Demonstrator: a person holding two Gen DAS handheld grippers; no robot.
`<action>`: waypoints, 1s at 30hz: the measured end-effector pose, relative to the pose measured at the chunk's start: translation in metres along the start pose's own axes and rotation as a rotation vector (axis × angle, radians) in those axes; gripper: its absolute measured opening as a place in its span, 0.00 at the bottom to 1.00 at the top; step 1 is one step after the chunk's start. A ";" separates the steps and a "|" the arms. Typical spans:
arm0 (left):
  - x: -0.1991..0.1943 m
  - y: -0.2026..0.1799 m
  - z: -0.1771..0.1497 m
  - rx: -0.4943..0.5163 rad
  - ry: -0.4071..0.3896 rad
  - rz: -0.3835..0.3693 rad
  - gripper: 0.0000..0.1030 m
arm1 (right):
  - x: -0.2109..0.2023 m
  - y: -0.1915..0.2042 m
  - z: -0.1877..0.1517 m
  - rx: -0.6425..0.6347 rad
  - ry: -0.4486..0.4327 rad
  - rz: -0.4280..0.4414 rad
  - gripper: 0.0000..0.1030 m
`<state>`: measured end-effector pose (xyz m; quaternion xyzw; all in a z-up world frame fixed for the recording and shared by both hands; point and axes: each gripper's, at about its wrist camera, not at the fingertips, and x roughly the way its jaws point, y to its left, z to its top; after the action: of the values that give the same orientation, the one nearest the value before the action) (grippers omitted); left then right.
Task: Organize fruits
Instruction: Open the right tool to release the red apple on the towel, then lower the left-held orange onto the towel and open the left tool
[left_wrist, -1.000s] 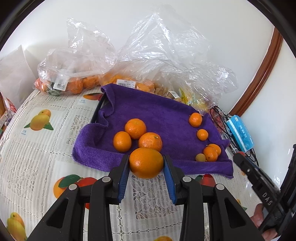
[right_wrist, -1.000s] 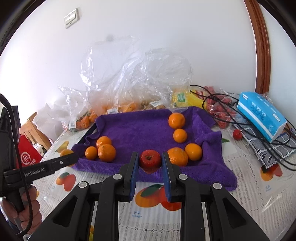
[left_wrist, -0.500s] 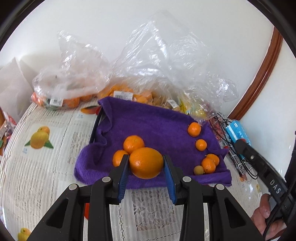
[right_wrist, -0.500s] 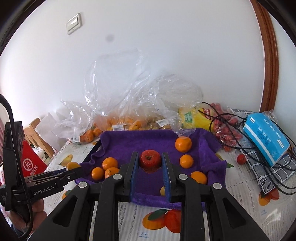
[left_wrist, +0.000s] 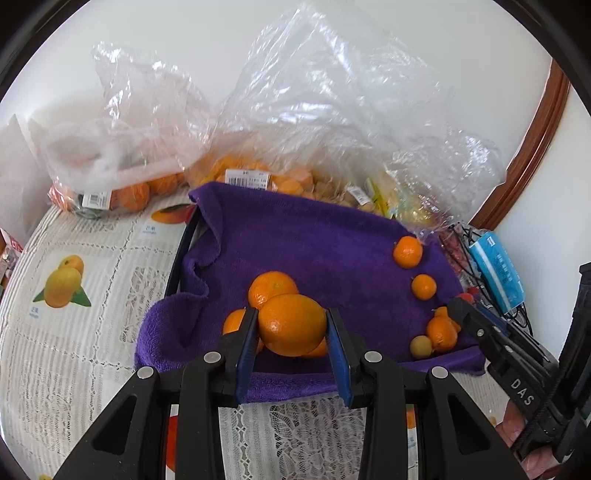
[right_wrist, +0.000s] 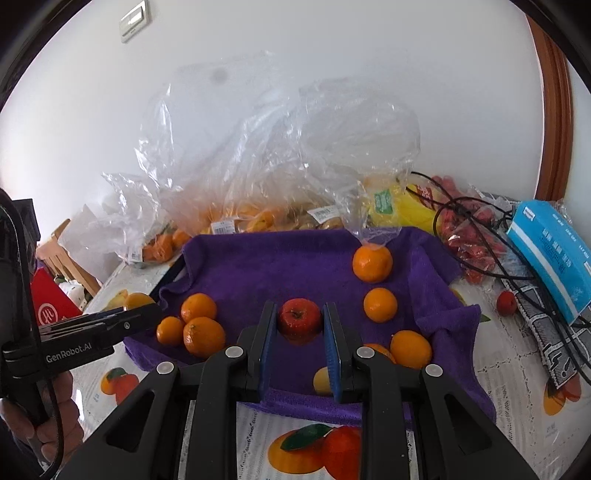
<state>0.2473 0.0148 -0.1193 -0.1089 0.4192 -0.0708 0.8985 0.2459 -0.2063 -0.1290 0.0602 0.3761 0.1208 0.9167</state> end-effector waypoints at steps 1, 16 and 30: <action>0.003 0.001 0.000 -0.003 0.007 -0.001 0.33 | 0.005 0.000 -0.002 -0.003 0.015 0.001 0.24; 0.015 -0.003 -0.006 -0.010 0.020 -0.059 0.33 | 0.028 -0.013 -0.019 0.010 0.086 -0.003 0.24; 0.023 -0.032 -0.009 0.011 0.023 -0.062 0.33 | -0.005 -0.032 -0.005 0.076 0.002 -0.015 0.31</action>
<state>0.2540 -0.0228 -0.1341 -0.1159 0.4256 -0.1025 0.8916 0.2446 -0.2379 -0.1356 0.0921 0.3818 0.0998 0.9142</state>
